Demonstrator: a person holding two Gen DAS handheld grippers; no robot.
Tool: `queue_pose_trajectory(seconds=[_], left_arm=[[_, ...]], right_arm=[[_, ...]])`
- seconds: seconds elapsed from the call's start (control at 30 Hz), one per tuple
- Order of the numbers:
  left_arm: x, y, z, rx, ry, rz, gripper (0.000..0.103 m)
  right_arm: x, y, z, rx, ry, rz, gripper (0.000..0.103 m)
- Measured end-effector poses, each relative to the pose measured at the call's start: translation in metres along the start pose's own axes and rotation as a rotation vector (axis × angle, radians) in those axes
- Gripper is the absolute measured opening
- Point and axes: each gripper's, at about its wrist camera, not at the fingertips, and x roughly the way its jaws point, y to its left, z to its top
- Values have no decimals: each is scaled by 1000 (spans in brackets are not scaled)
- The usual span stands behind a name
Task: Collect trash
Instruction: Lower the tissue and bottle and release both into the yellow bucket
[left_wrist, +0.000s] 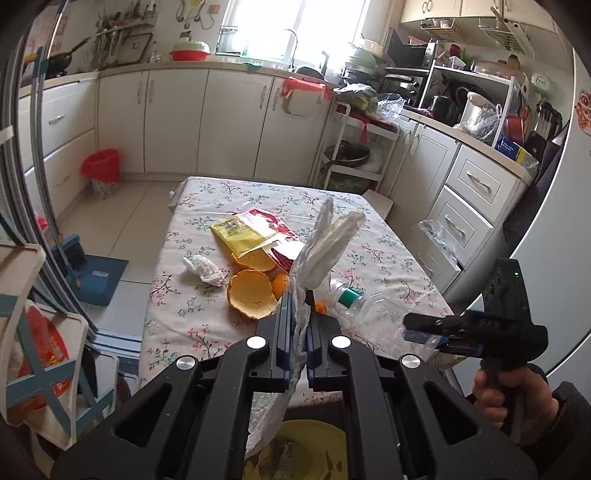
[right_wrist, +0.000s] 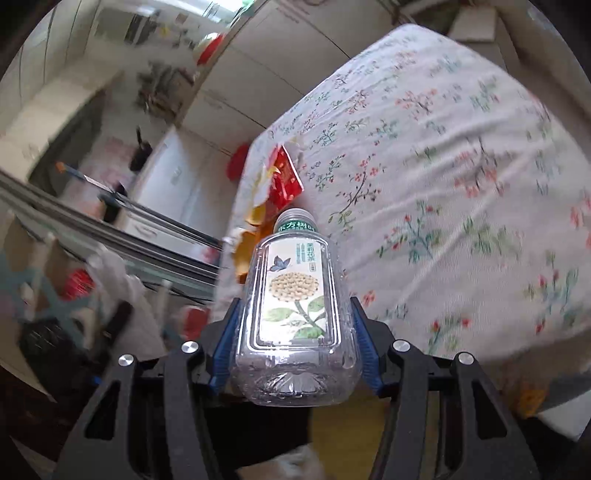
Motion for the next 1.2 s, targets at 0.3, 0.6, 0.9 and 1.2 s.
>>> queue_pose_trajectory(seconds=[0.3,0.6,0.9,1.2], left_arm=[[-25,-17,-13,40,-9,41,5],[-40,-30,-19,62,-12,50,5],[-48,-41,-36,67,8,37,5],[-31,-38,-72,39,97,31,5]], right_arm=[[-21,2,-24,128,7,212,55],[-36,20,-63,52,41,169,55],[-20,9,-93,4,94,52,55],[35,10,-112,-148,180,-152,55]])
